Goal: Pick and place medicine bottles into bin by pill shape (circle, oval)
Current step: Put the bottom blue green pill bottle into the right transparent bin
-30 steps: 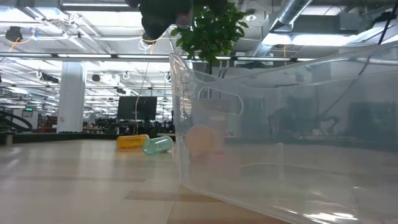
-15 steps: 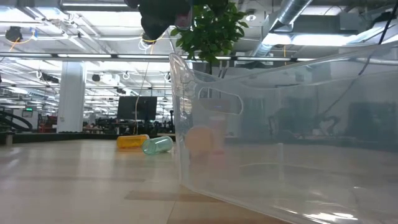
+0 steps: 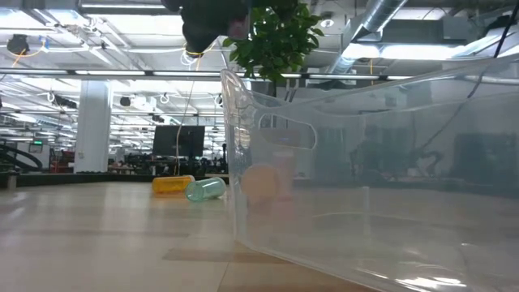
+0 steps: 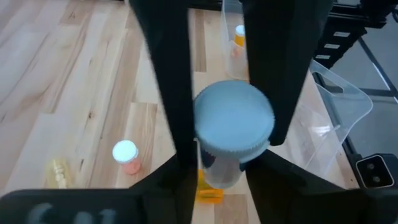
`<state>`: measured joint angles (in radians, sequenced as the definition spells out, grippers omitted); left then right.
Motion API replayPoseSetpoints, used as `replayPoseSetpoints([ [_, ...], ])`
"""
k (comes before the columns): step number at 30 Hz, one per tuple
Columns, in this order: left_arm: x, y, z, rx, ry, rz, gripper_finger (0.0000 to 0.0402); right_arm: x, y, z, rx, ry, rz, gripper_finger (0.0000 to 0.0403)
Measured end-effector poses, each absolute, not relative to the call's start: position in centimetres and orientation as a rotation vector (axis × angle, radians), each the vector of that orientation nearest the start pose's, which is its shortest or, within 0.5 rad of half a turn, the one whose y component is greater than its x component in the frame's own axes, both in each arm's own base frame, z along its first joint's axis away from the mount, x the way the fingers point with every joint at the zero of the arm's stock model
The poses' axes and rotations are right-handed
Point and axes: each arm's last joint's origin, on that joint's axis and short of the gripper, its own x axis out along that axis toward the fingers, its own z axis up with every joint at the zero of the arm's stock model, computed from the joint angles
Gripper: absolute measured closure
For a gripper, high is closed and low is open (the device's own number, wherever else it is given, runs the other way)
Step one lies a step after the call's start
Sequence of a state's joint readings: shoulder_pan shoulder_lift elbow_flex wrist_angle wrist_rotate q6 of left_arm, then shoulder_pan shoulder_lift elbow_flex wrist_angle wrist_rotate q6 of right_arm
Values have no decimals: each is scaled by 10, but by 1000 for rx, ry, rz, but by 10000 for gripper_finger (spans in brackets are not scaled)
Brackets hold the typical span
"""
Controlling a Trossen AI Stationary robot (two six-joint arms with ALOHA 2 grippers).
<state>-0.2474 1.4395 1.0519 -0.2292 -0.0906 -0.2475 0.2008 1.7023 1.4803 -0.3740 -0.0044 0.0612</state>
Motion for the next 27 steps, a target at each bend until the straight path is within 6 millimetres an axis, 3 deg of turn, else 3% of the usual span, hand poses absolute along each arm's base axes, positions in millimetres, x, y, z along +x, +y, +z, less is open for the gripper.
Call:
replayPoseSetpoints([
  [8,302,-75,269,-212,672,-69,176,377,77,313,-1,634,179,283],
  [13,299,-76,265,-269,735,-79,142,365,75,320,11,669,172,281],
  [17,295,-75,268,-293,746,-88,137,341,74,338,27,708,168,281],
  [21,290,-74,276,-291,724,-84,137,303,74,353,82,741,153,282],
  [27,283,-71,287,-271,675,-67,136,240,94,341,184,788,45,279],
])
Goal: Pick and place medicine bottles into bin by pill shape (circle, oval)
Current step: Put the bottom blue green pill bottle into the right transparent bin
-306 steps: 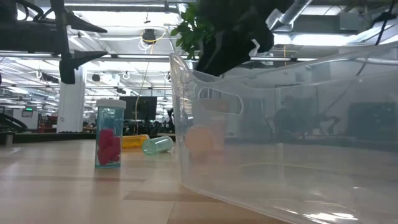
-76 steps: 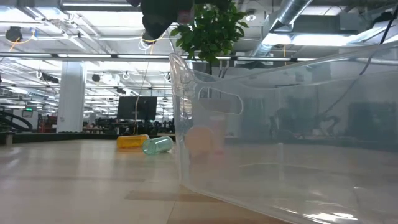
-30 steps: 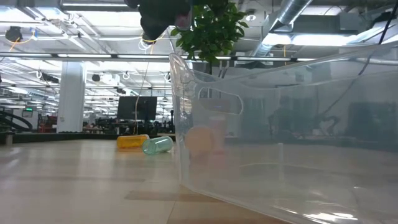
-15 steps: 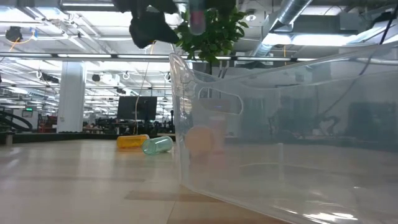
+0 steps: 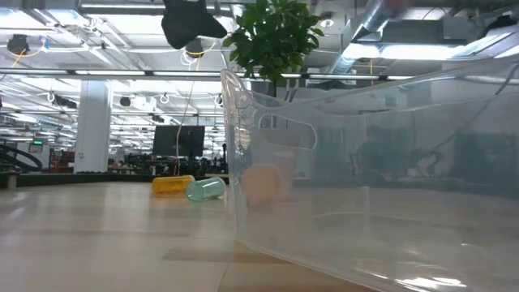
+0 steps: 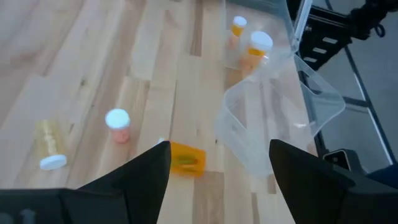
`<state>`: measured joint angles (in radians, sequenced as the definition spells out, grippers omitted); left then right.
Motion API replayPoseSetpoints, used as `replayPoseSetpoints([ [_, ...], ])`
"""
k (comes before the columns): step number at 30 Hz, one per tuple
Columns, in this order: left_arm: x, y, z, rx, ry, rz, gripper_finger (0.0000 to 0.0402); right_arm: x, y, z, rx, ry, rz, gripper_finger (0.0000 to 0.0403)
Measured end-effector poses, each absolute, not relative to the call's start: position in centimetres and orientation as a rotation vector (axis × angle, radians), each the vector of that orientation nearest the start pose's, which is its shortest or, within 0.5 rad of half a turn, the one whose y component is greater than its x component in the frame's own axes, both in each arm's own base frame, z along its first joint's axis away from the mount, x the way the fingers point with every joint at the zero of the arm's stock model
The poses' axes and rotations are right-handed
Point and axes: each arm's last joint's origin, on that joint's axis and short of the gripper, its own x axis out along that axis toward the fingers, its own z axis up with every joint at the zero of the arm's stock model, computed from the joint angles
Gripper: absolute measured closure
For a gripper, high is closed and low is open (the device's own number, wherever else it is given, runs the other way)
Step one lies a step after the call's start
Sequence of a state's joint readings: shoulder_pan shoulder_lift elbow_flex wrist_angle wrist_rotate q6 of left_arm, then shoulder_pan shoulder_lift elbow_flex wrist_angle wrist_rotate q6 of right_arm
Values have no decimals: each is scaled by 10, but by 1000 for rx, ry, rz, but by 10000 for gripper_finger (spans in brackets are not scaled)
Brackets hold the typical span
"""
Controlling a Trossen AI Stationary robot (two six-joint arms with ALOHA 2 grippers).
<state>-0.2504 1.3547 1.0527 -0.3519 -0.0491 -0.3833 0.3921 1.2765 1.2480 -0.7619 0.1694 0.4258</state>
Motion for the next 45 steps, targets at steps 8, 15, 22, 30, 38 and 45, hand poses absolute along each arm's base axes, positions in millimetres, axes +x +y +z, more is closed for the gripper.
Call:
replayPoseSetpoints([
  [8,281,-70,290,-262,656,-52,136,174,142,304,302,803,-36,279],
  [15,282,-69,290,-248,644,-9,136,135,173,283,329,812,-27,279],
  [22,282,-67,291,-234,622,62,136,112,182,277,264,822,-42,278],
  [30,282,-65,291,-222,611,104,136,110,207,251,176,862,-64,278],
  [38,283,-63,291,-219,605,126,136,110,231,227,169,847,-90,278],
  [45,284,-58,291,-224,602,148,136,112,243,205,134,827,-153,278],
])
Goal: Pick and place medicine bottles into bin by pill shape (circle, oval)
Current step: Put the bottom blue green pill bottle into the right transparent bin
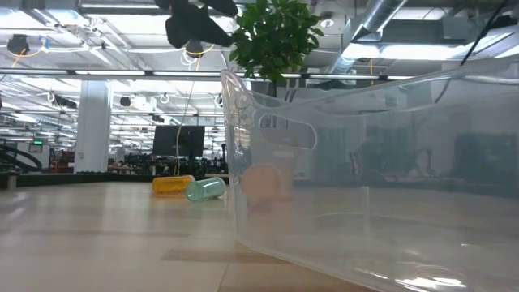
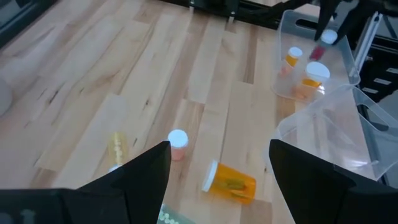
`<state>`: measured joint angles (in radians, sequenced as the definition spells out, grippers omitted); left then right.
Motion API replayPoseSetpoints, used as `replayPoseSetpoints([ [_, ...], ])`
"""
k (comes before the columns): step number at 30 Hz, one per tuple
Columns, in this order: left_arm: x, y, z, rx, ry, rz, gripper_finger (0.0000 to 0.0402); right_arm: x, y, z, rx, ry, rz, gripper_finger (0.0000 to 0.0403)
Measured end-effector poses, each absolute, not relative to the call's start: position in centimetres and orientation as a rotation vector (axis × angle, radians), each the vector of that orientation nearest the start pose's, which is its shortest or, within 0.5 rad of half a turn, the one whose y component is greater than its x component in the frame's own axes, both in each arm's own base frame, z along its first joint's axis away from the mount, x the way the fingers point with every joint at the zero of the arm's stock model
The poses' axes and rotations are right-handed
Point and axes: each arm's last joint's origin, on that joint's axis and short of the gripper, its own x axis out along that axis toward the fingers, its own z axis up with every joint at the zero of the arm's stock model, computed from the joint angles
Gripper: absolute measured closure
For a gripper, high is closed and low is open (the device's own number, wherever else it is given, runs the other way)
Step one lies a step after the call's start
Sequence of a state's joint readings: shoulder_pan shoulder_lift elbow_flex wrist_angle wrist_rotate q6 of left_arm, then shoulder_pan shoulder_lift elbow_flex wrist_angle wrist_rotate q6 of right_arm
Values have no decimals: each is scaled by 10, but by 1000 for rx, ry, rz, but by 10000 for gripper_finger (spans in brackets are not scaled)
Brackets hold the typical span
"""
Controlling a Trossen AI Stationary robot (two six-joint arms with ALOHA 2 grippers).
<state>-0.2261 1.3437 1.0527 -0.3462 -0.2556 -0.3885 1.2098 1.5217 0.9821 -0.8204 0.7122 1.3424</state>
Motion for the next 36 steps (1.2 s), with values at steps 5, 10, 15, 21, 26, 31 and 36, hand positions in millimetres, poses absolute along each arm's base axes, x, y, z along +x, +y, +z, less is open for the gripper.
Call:
replayPoseSetpoints([
  [5,285,-53,291,-223,601,163,136,116,252,187,110,818,-188,278],
  [10,285,-48,291,-225,601,178,136,117,259,174,115,818,-202,278],
  [15,286,-44,291,-229,600,192,136,118,262,164,95,824,-220,278],
  [21,287,-39,291,-226,598,205,136,116,266,155,84,820,-227,278],
  [26,287,-38,291,-230,599,205,136,115,267,152,70,820,-231,278],
  [31,287,-38,291,-230,599,204,136,115,267,152,71,822,-231,278],
  [36,287,-38,291,-229,599,204,136,114,267,151,71,831,-226,278],
])
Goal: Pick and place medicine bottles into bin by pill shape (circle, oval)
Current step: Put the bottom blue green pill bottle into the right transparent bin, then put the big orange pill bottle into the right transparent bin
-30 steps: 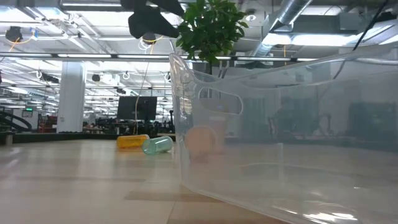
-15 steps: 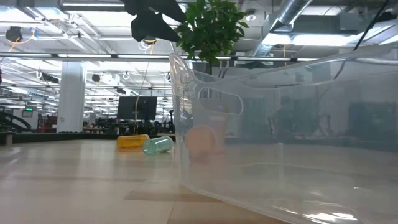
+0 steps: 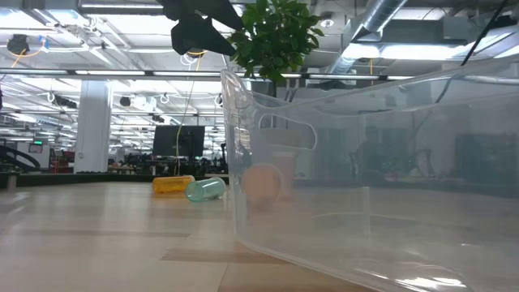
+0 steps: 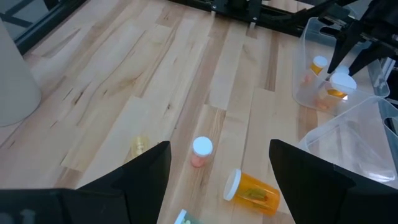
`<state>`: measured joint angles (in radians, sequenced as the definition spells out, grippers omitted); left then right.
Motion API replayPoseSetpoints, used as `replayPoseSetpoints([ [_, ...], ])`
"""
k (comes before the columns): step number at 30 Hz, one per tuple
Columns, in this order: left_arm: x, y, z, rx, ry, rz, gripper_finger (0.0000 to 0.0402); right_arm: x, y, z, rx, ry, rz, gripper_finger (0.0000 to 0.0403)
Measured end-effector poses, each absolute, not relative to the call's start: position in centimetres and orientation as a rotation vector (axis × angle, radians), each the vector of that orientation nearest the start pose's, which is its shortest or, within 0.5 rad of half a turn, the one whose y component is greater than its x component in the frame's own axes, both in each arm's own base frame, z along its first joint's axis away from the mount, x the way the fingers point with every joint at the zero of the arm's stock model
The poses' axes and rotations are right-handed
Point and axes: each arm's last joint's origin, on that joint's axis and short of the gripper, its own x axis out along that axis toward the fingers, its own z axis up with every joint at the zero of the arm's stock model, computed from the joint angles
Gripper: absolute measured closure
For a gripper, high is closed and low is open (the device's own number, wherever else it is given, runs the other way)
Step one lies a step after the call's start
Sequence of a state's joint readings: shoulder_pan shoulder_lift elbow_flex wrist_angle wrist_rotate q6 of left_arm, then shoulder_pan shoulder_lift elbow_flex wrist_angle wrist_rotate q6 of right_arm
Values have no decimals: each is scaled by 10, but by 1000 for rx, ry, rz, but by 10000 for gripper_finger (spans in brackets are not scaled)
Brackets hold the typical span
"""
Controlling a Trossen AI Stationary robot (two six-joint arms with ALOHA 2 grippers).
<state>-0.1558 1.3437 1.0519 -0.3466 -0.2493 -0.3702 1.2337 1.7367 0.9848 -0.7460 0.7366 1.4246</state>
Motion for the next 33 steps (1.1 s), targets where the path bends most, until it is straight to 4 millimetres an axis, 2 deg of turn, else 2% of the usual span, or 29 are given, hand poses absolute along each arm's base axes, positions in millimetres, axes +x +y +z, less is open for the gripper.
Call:
replayPoseSetpoints([
  [5,287,-38,291,-229,599,204,136,112,268,151,68,836,-219,271],
  [16,287,-38,291,-230,599,205,136,111,271,154,71,878,-197,209],
  [33,287,-37,291,-215,597,212,136,114,280,179,27,914,-192,210],
])
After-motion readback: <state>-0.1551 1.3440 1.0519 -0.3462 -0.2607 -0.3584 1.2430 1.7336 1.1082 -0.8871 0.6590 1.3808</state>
